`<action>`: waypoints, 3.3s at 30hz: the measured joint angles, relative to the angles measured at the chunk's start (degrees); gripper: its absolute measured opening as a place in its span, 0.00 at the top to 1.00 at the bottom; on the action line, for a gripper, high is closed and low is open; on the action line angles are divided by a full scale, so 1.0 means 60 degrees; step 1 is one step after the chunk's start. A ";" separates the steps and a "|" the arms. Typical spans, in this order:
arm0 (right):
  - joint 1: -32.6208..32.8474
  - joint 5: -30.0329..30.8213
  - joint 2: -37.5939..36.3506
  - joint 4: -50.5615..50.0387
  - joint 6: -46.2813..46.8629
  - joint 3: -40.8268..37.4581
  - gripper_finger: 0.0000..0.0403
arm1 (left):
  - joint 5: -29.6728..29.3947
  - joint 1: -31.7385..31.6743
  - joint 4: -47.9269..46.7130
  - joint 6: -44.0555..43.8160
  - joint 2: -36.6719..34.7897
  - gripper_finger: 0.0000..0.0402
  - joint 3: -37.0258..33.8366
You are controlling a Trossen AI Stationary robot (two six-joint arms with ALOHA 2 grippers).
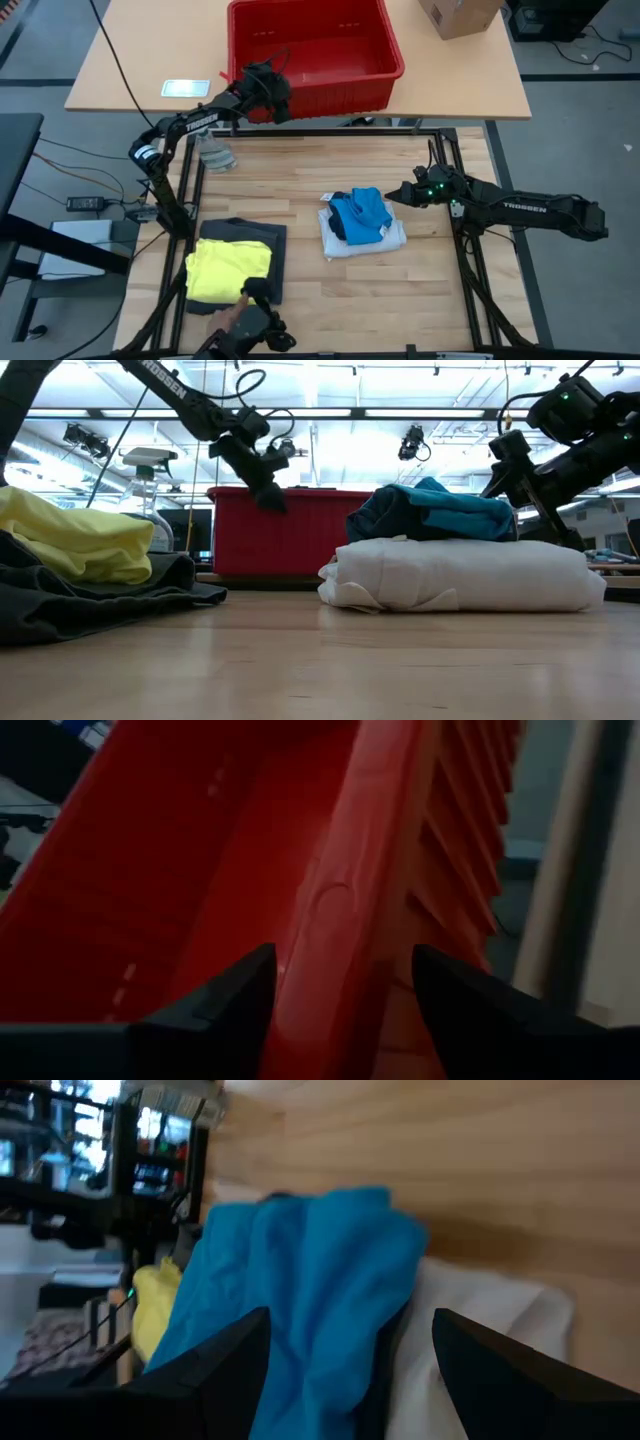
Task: Fold Laundry from Bin
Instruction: Adjust the red laundry bin, then put the stacked clothes into the red laundry bin
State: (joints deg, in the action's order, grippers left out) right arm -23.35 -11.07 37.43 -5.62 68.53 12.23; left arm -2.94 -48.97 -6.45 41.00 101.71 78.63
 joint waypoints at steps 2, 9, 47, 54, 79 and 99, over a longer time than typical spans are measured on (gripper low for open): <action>0.0023 -0.0362 0.0000 0.0010 0.0030 0.0003 0.30 | -0.0067 0.0211 -0.0173 0.0031 -0.0023 0.44 -0.0007; 0.0474 -0.0633 0.0000 0.0094 0.0084 0.0007 0.30 | -0.0130 0.1173 -0.0233 -0.0092 -0.0362 0.51 -0.0056; 0.1024 0.0167 -0.0007 0.0167 0.0156 0.0007 0.30 | 0.0578 0.2836 -0.4307 -0.6521 -0.3142 0.41 -0.0089; 0.1024 -0.0027 -0.0007 -0.0336 0.0016 0.0007 0.30 | 0.0554 0.3416 -0.4039 -0.8927 -0.4002 0.37 -0.0091; 0.2278 -0.1593 -0.0007 -0.0347 -0.0958 0.0007 0.30 | -0.1343 0.9895 -0.2383 -1.5361 -0.1131 0.42 -0.0087; 0.3812 -0.0198 -0.0007 -0.0278 0.0531 0.0000 0.30 | -0.1388 1.0844 -0.2721 -1.7950 0.0235 0.42 -0.0080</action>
State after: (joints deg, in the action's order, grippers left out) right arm -0.48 -12.26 37.39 -7.29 71.72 12.23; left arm -11.27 16.09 -22.77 -66.70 103.12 78.15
